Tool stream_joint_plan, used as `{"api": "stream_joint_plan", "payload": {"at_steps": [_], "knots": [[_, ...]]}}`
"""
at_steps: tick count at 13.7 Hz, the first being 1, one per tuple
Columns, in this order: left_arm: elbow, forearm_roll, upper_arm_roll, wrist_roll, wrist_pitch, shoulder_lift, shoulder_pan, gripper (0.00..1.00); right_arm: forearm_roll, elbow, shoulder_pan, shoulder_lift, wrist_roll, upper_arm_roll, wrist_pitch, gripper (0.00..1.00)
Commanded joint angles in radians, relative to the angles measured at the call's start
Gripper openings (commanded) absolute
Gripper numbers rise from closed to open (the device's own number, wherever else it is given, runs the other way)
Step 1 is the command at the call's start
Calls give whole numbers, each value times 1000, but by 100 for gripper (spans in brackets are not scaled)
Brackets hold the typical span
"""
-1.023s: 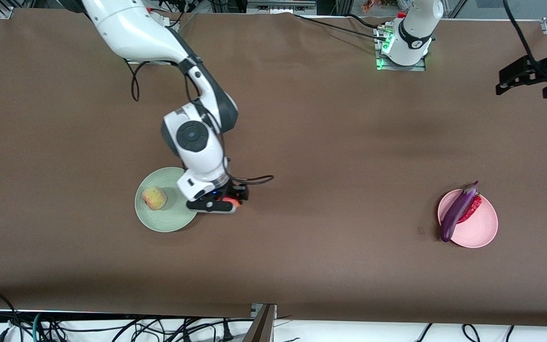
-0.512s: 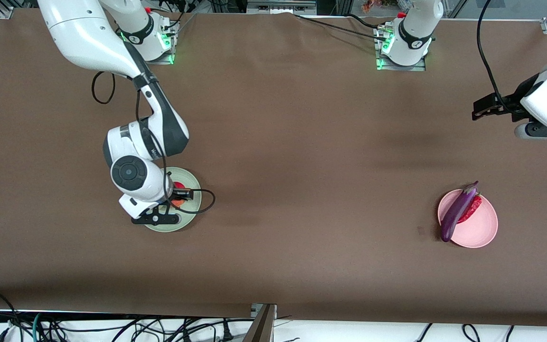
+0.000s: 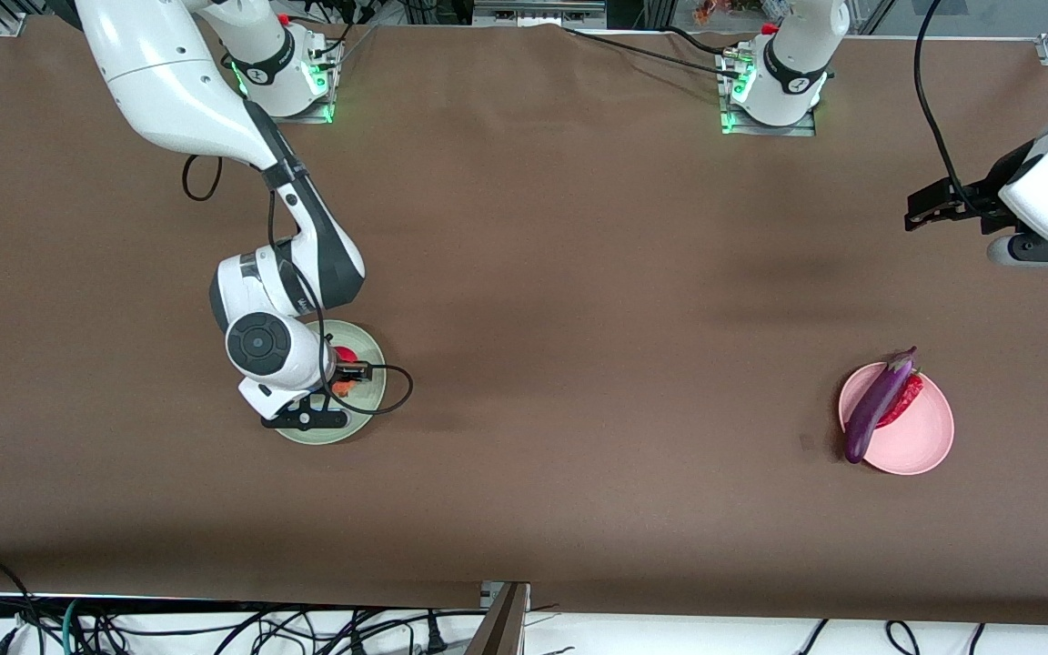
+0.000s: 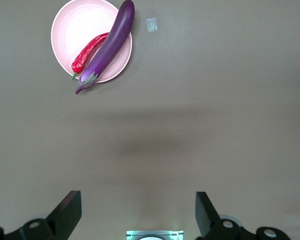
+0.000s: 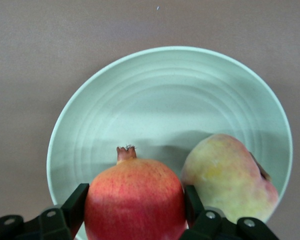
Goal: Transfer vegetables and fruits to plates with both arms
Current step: 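Raise the left gripper to rest while the right gripper carries the pomegranate, then release the pomegranate onto the green plate with the right gripper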
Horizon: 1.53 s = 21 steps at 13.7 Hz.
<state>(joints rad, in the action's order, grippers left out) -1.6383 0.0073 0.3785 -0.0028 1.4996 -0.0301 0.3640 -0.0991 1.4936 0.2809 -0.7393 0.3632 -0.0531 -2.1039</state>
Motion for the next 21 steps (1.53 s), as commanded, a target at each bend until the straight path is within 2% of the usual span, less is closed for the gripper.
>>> {"api": "stream_joint_plan", "payload": {"at_steps": [1,2,3,4,7,8,12,13,16,18,21], "knots": [[14,-21,2,1,-1,9,4,100,7,7,-12,-8,2,-10,-15,34],[15,-23,2,9,-1,9,4,100,5,4,-12,-9,0,-10,-15,47],[17,-24,0,10,1,7,6,100,5,-1,-12,-6,-6,-10,-15,83],[32,-39,0,10,1,0,4,100,5,-9,-17,1,-15,-10,-10,100],[41,-52,0,10,-1,-13,-16,100,4,-12,-40,56,-65,-10,8,100],[41,-49,-16,10,-4,-13,-57,100,2,-13,-46,79,-104,-8,22,100],[25,-49,-342,10,-9,6,-360,100,2,-13,-89,213,-145,-8,167,100],[23,-49,-401,7,-15,6,-413,100,4,-13,-103,247,-189,-8,223,100],[38,-50,-408,1,-36,-1,-418,100,5,-15,-153,336,-317,-4,343,100],[43,-52,-403,1,-39,2,-418,100,9,-13,-208,435,-384,-14,408,100],[55,-49,-405,-3,-29,1,-418,100,5,2,-239,540,-385,-17,557,100]]}}
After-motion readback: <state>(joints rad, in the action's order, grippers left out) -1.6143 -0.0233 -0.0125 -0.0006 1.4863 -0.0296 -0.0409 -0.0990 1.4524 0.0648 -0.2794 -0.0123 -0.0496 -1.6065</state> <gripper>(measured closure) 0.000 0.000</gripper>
